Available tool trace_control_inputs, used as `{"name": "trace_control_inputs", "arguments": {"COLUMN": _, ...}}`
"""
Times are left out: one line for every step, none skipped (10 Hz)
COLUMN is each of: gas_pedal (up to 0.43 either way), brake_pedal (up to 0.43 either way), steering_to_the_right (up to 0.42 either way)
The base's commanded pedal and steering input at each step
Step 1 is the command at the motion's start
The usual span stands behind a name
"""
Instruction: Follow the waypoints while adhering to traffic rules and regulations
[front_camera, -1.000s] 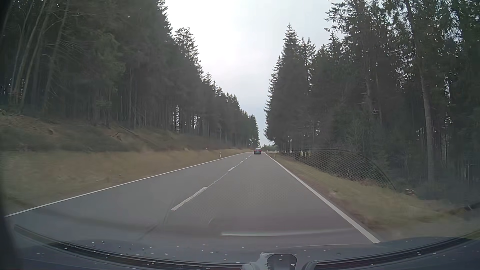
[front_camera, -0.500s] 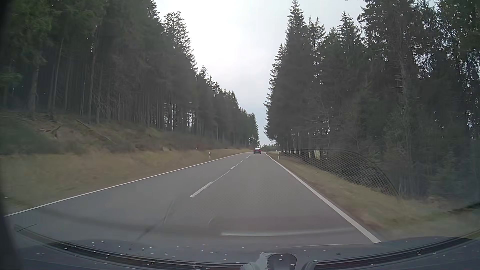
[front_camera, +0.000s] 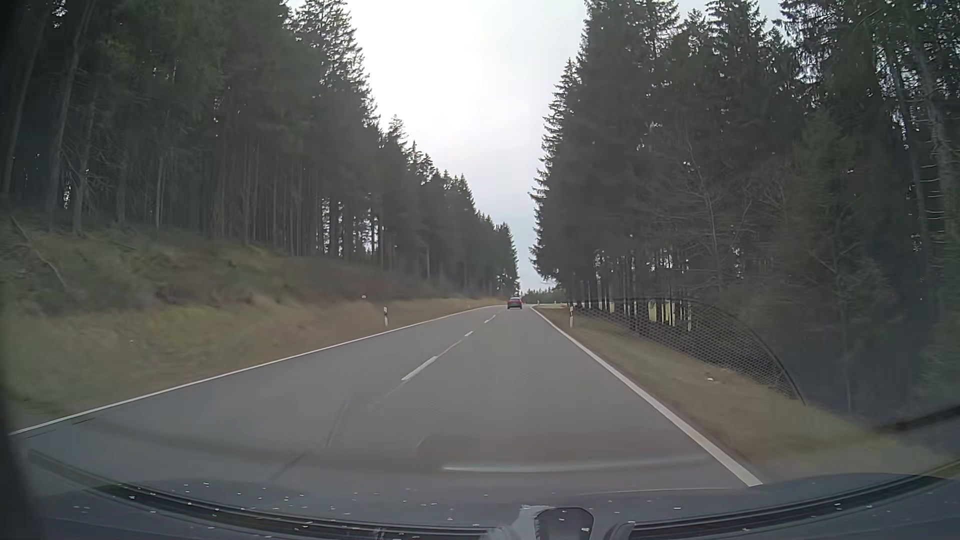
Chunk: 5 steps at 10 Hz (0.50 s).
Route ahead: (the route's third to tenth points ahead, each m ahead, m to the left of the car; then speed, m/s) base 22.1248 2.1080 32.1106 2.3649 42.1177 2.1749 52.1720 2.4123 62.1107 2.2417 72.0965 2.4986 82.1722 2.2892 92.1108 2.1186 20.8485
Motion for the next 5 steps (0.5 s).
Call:
{"name": "trace_control_inputs", "arguments": {"gas_pedal": 0.268, "brake_pedal": 0.0, "steering_to_the_right": -0.001}}
{"name": "trace_control_inputs", "arguments": {"gas_pedal": 0.268, "brake_pedal": 0.0, "steering_to_the_right": -0.002}}
{"name": "trace_control_inputs", "arguments": {"gas_pedal": 0.268, "brake_pedal": 0.0, "steering_to_the_right": -0.002}}
{"name": "trace_control_inputs", "arguments": {"gas_pedal": 0.268, "brake_pedal": 0.0, "steering_to_the_right": -0.002}}
{"name": "trace_control_inputs", "arguments": {"gas_pedal": 0.26, "brake_pedal": 0.0, "steering_to_the_right": -0.002}}
